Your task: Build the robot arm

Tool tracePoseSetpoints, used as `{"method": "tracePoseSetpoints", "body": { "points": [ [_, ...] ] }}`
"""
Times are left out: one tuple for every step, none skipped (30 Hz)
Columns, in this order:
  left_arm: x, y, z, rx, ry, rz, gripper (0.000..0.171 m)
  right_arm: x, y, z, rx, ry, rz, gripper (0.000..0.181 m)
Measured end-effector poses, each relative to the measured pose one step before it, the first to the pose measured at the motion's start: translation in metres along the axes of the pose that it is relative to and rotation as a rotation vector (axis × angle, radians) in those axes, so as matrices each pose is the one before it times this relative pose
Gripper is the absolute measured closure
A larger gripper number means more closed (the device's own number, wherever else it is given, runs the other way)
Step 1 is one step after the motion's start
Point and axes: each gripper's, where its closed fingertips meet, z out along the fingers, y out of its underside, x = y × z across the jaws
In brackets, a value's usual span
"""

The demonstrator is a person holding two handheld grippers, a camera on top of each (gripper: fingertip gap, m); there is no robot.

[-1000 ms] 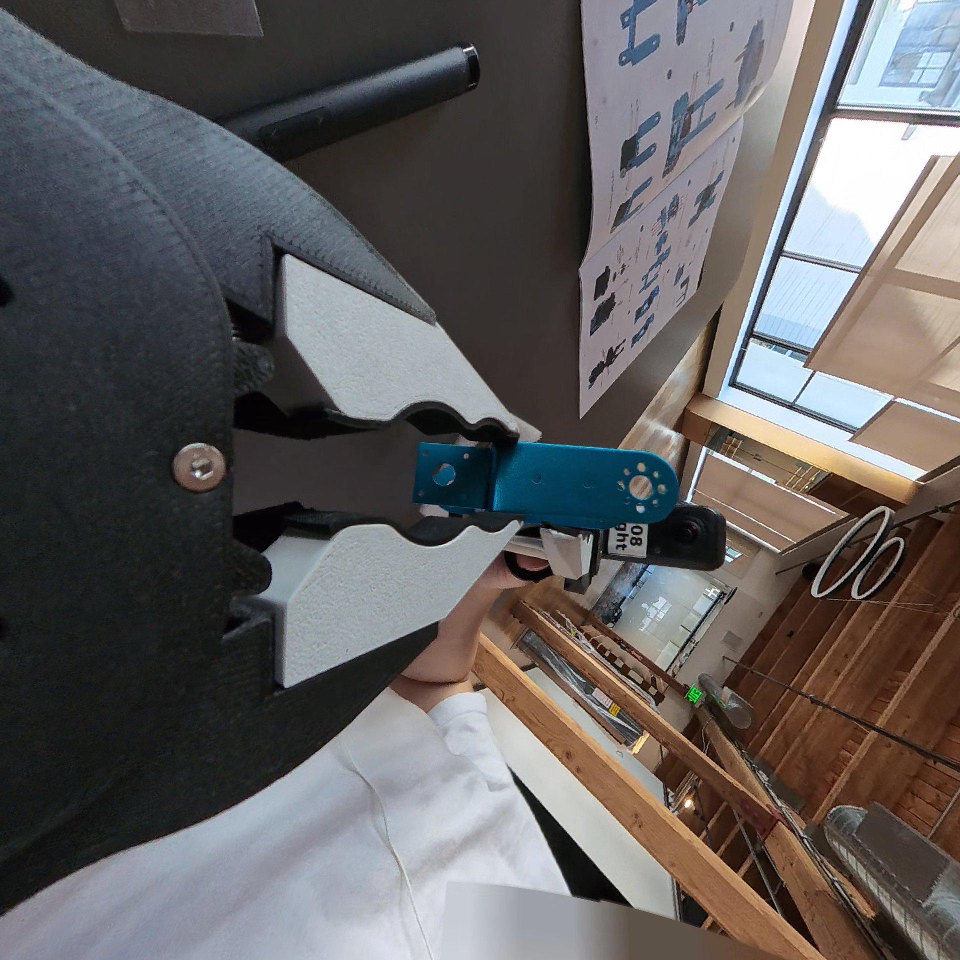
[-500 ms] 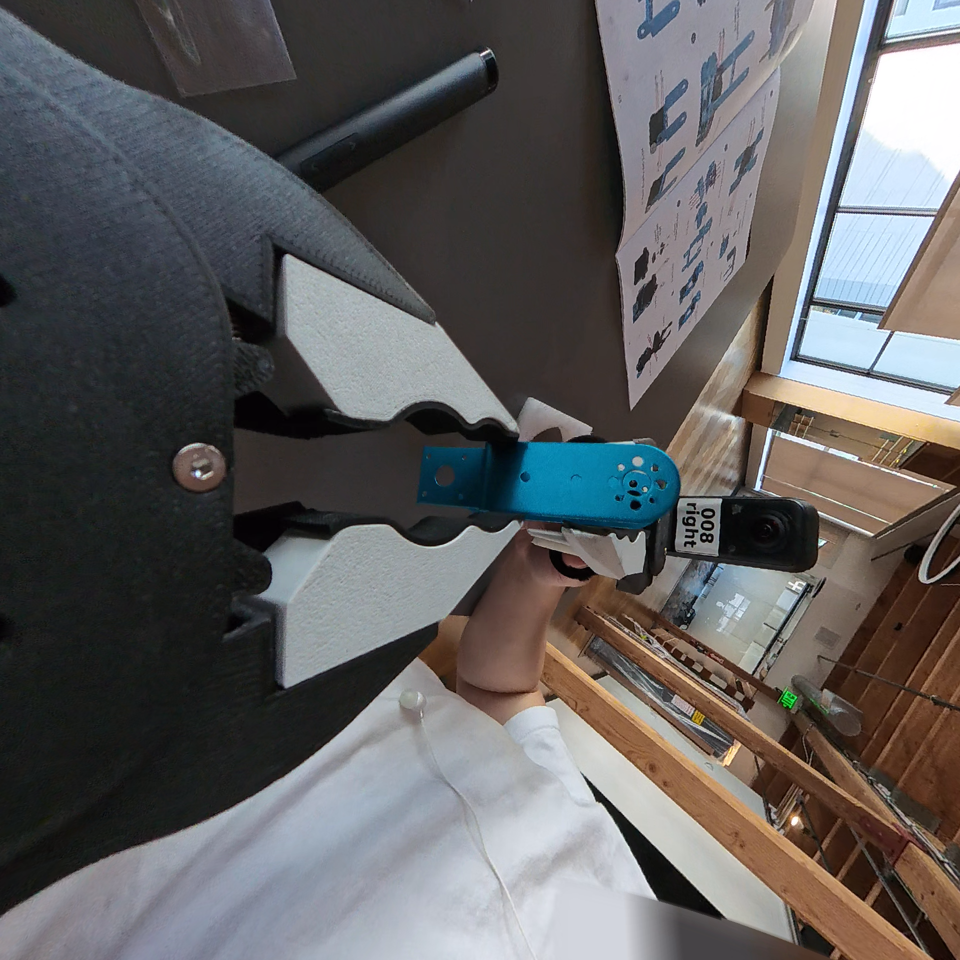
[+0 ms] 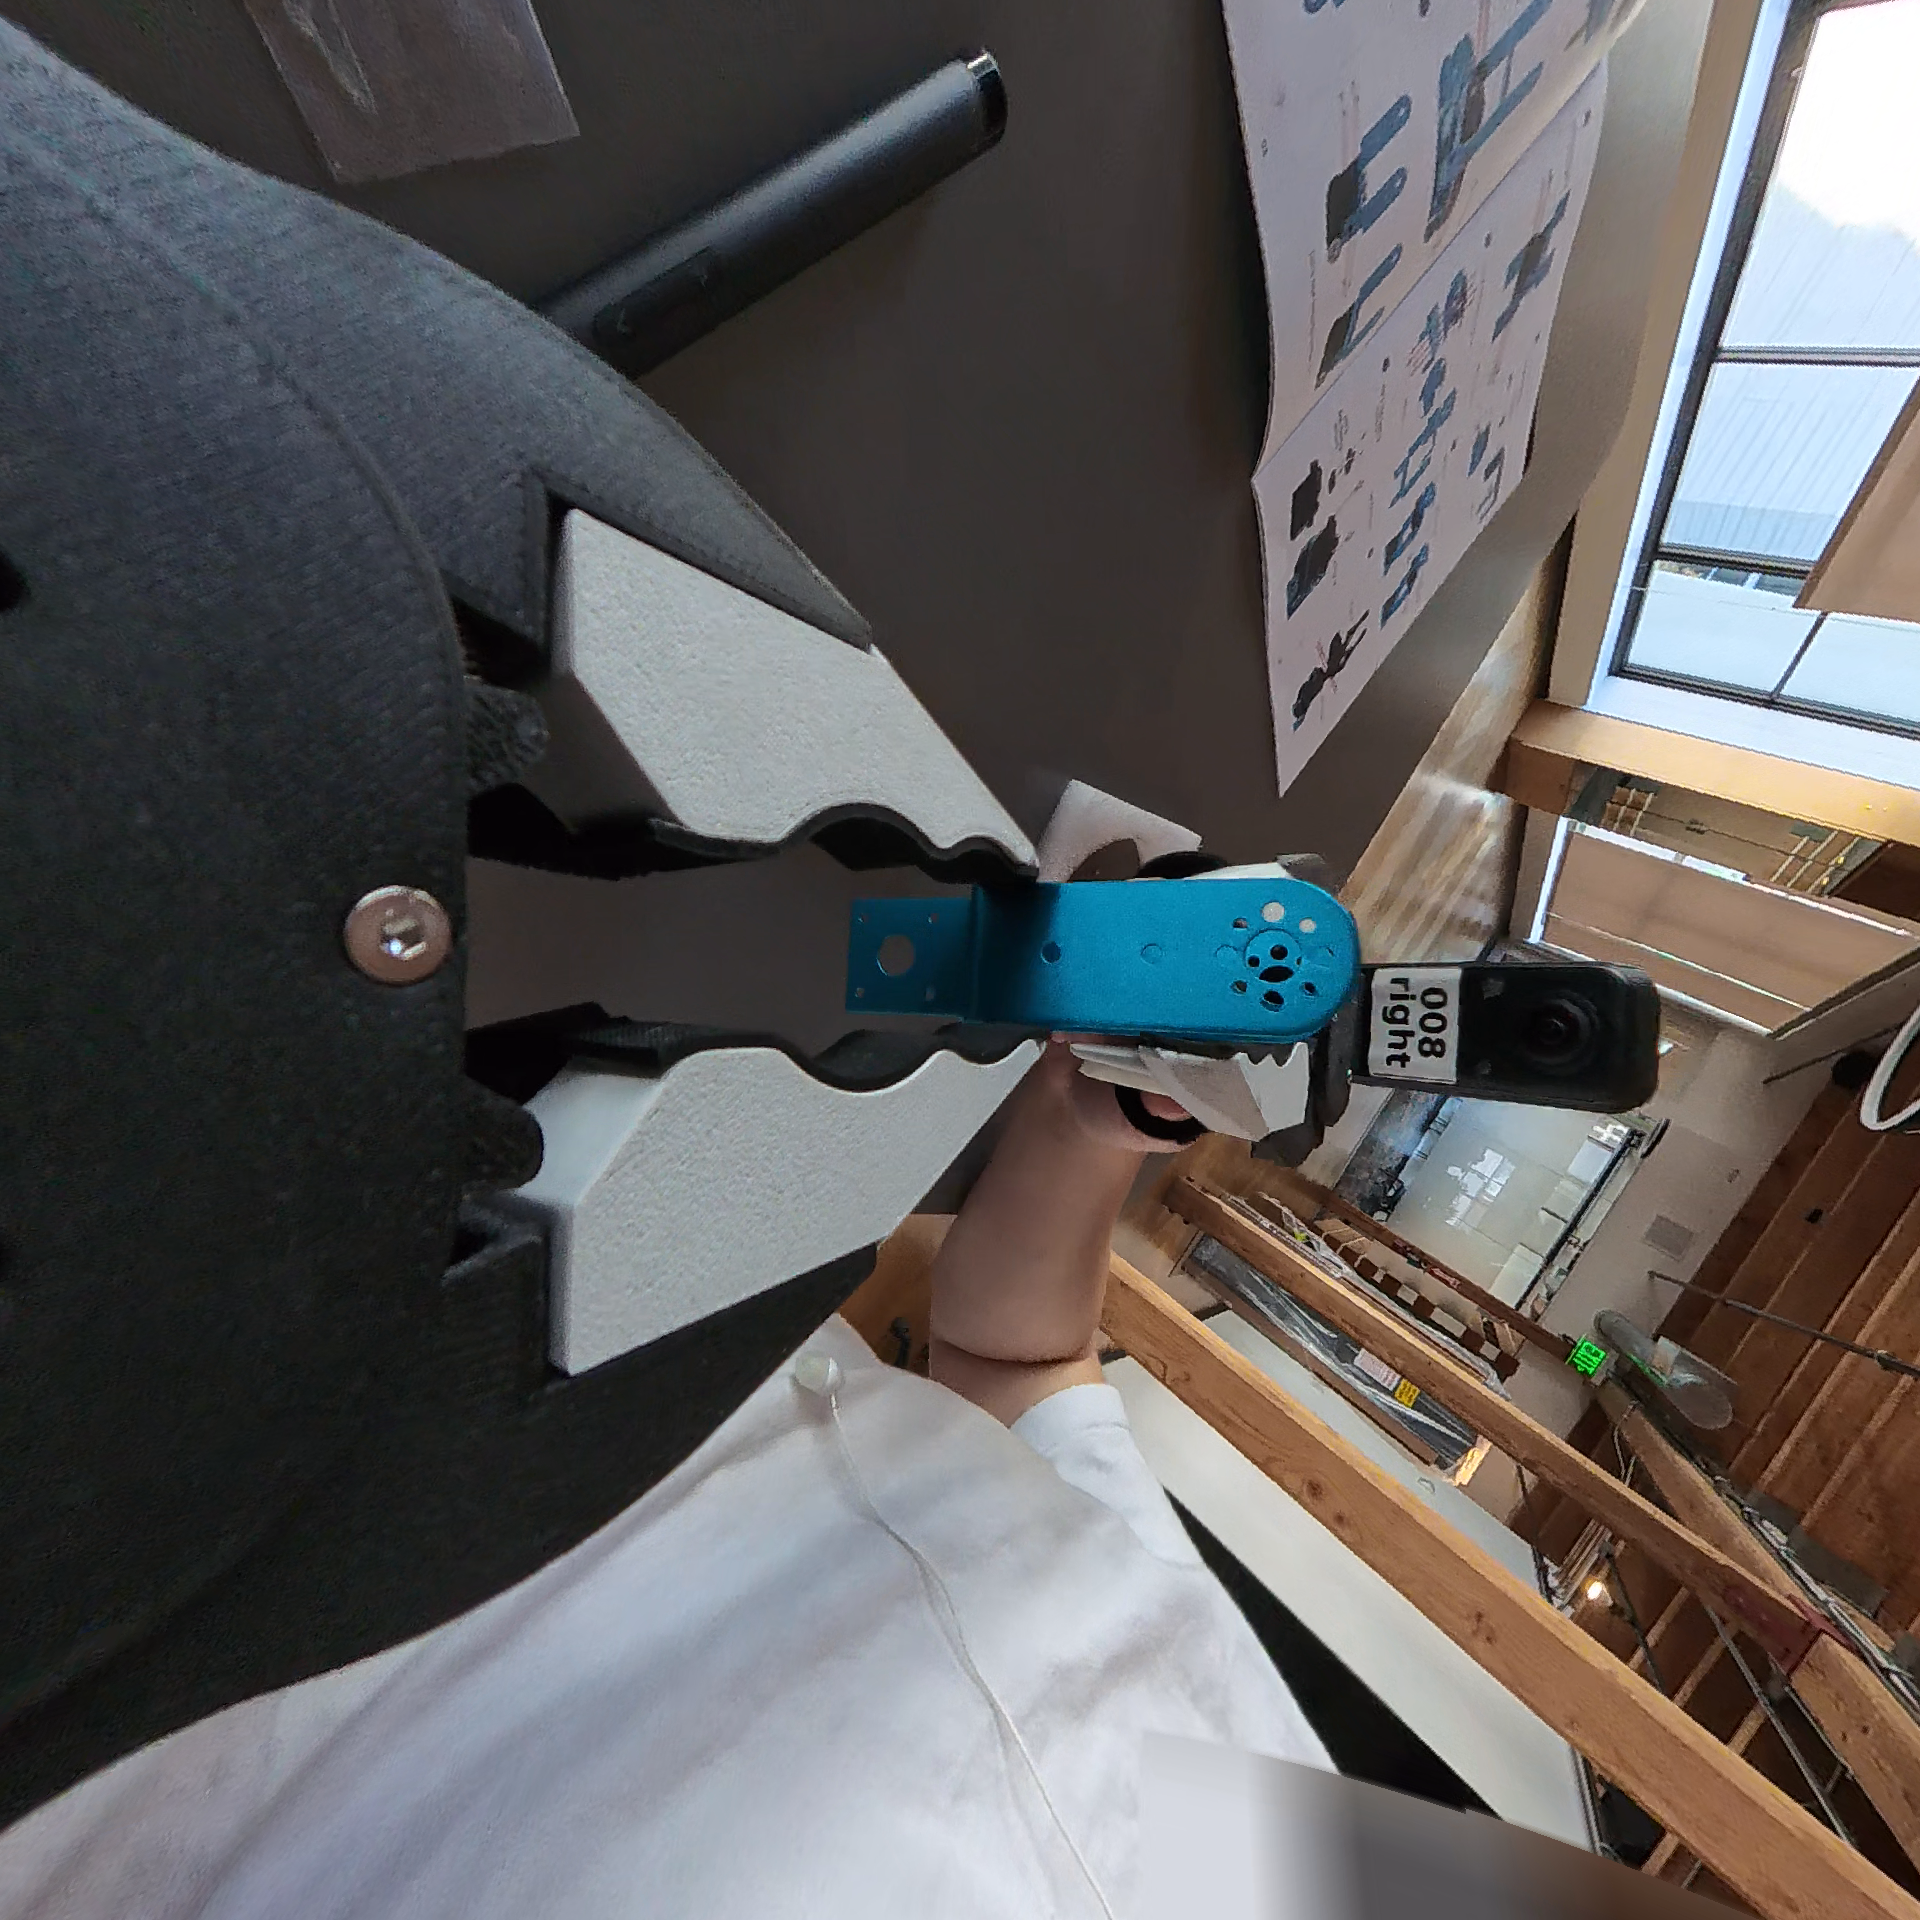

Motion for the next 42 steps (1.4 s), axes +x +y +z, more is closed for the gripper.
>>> {"method": "tracePoseSetpoints", "body": {
  "points": [
    [-0.00223,-0.00065,0.00092,-0.00406,0.0009,-0.004,0.146,0.00246,-0.00045,-0.00081,0.0063,0.0018,0.0113,0.155],
    [-0.00211,-0.00181,0.00098,0.00112,-0.0001,-0.0013,0.146,0.00241,-0.00086,-0.00105,0.0071,0.0027,0.0079,0.155],
    [-0.00197,-0.002,0.00103,0.00059,0.0024,0.001,0.146,0.00215,-0.00114,-0.00121,0.0071,0.0014,0.0064,0.155],
    [-0.00156,-0.00205,0.0009,-0.00223,0.0057,0.002,0.146,0.00183,-0.00152,-0.0015,0.0071,0.0006,0.0064,0.155],
    [-0.00156,-0.00241,0.0005,-0.00294,0.0066,0.0023,0.146,0.00184,-0.00128,-0.00156,0.0042,0.0038,0.007,0.155],
    [-0.00218,-0.00298,0.00022,-0.00224,0.0047,0.0024,0.146,0.00229,-0.00154,-0.00186,0.0066,0.0107,0.0047,0.155],
    [-0.00265,-0.00319,0.00042,-0.00291,0.0058,0.0029,0.147,0.00222,-0.00227,-0.00164,0.0104,0.0153,0.0047,0.155],
    [-0.00224,-0.00342,0.00135,-0.00488,0.0138,0.0045,0.147,0.00194,-0.00237,-0.00157,0.0107,0.0152,0.0036,0.155],
    [-0.00262,-0.00375,0.00206,-0.00729,0.0175,0.0067,0.147,0.00247,-0.00359,-0.00199,0.0183,0.019,0.0025,0.155],
    [-0.00284,-0.00415,0.00248,-0.00721,0.019,0.0047,0.147,0.00264,-0.00321,-0.00224,0.0161,0.0178,0.0042,0.155],
    [-0.00248,-0.00339,0.0028,-0.01171,0.0224,0.0013,0.147,0.00229,-0.00294,-0.00236,0.015,0.0121,0.0029,0.155],
    [-0.00263,-0.00213,0.00271,-0.01728,0.0187,0.0019,0.147,0.00288,-0.00225,-0.0022,0.012,0.0124,0.0,0.155],
    [-0.00383,-0.00181,0.00231,-0.01438,0.0062,0.0015,0.147,0.0037,-0.00127,-0.00156,0.0073,0.0142,0.0034,0.155],
    [-0.00312,-0.00159,0.00146,-0.00711,0.0046,0.0008,0.147,0.00254,-0.00076,-0.00091,0.0059,0.0062,0.012,0.155],
    [-0.0017,-0.00112,0.00085,-0.00159,0.0092,0.0032,0.147,0.00148,-0.00017,-0.00045,0.0044,0.0015,0.0118,0.155],
    [-0.00122,-0.00042,0.00037,0.00026,0.0076,-0.0007,0.147,0.00126,0.00071,-0.00024,0.0009,0.0016,0.0035,0.155],
    [-0.00118,0.00085,0.00009,-0.00485,-0.0006,-0.0073,0.147,0.00139,0.00133,0.00003,-0.0033,0.0026,-0.004,0.155],
    [-0.00136,0.00222,0.00003,-0.01177,-0.0088,-0.0108,0.147,0.00114,0.00165,0.00027,-0.0041,0.0002,-0.0038,0.155],
    [-0.00035,0.00215,-0.00032,-0.00998,-0.0101,-0.0081,0.147,0.0,0.00111,0.00053,-0.0018,-0.007,0.0035,0.155],
    [0.00089,0.00128,-0.00058,-0.00508,-0.0064,-0.0013,0.147,-0.00096,0.00072,0.00048,0.0004,-0.0107,0.0085,0.155],
    [0.00134,0.00074,-0.0006,-0.00426,-0.0049,0.0019,0.147,-0.00111,0.00112,0.00029,-0.0011,-0.0062,0.0088,0.155],
    [0.00128,0.00039,-0.00031,-0.00624,-0.0041,0.0019,0.147,-0.00131,0.00137,0.00001,-0.003,-0.0029,0.0052,0.155],
    [0.00155,0.00022,-0.00001,-0.00551,-0.0038,0.0045,0.147,-0.00146,0.00044,-0.00034,0.0001,-0.0023,-0.0006,0.155],
    [0.00161,-0.00004,0.00023,0.00147,-0.0059,0.006,0.147,-0.0015,-0.00077,-0.00029,0.0052,-0.0033,0.0007,0.155],
    [0.00148,-0.00094,0.00022,0.01231,-0.0067,0.0011,0.147,-0.00155,-0.0014,-0.00046,0.0062,-0.0053,0.0021,0.155],
    [0.00157,-0.00134,0.00034,0.01906,-0.006,-0.0038,0.147,-0.00145,-0.00145,-0.00035,0.0078,-0.0046,-0.0018,0.155],
    [0.00129,-0.00122,0.00013,0.02141,-0.0071,-0.007,0.147,-0.0014,-0.00127,-0.00033,0.0064,-0.0034,-0.005,0.155],
    [0.00161,-0.00051,0.00002,0.01933,-0.0079,-0.0072,0.147,-0.00154,-0.00089,-0.00009,0.0047,-0.0055,-0.0041,0.155],
    [0.00132,0.00031,-0.00004,0.0149,-0.0121,-0.0017,0.147,-0.00121,-0.00007,0.00017,-0.0035,-0.0034,0.0002,0.155],
    [0.00088,-0.00042,-0.00037,0.0224,-0.0172,-0.0022,0.147,-0.00112,0.00072,0.00018,-0.0097,-0.0036,0.0018,0.155],
    [0.002,-0.0015,-0.00021,0.03245,-0.0093,-0.0061,0.147,-0.00206,-0.00034,-0.00037,-0.0006,-0.0125,0.0078,0.155],
    [0.0021,-0.00118,0.0,0.02802,-0.0015,-0.0073,0.147,-0.00131,-0.00142,-0.00027,0.0124,-0.0122,0.0153,0.155],
    [0.00014,-0.00062,0.00023,0.01608,-0.0024,-0.0094,0.147,0.00077,-0.00032,-0.0001,0.0129,-0.005,0.022,0.155],
    [-0.00129,-0.0013,-0.00007,0.00849,-0.0009,-0.0142,0.147,0.00155,0.00076,0.00026,0.0066,-0.0024,0.022,0.155],
    [-0.00142,-0.00142,-0.00014,0.00168,0.0043,-0.0107,0.147,0.00138,0.00131,0.00037,0.0,0.0001,0.0106,0.155],
    [-0.00167,-0.0005,-0.00011,-0.01084,0.0041,-0.0009,0.147,0.00187,0.00158,0.00034,-0.0069,0.0081,-0.0045,0.155],
    [-0.00197,0.00052,-0.00004,-0.02223,0.0045,0.0082,0.147,0.00165,0.00087,0.00021,-0.0082,0.0108,-0.0135,0.155],
    [-0.00135,0.00052,-0.00003,-0.02565,0.0105,0.014,0.147,0.00081,-0.00071,0.00019,-0.0041,0.0083,-0.0099,0.155],
    [-0.0008,0.00011,0.00019,-0.02273,0.0174,0.0161,0.147,0.0001,-0.00199,-0.00006,0.0035,0.0022,0.0079,0.155],
    [-0.00013,-0.00059,0.00032,-0.01634,0.0221,0.0134,0.147,-0.0003,-0.00131,-0.00012,0.0035,-0.0042,0.0188,0.155],
    [-0.00001,-0.00037,0.00039,-0.01449,0.0224,0.0152,0.147,0.00026,0.00013,-0.0002,-0.0047,-0.0008,0.0104,0.155],
    [-0.00102,0.0013,0.00007,-0.02231,0.0161,0.0172,0.147,0.00107,0.00071,0.0,-0.0104,0.0076,-0.0027,0.155]
  ]
}}
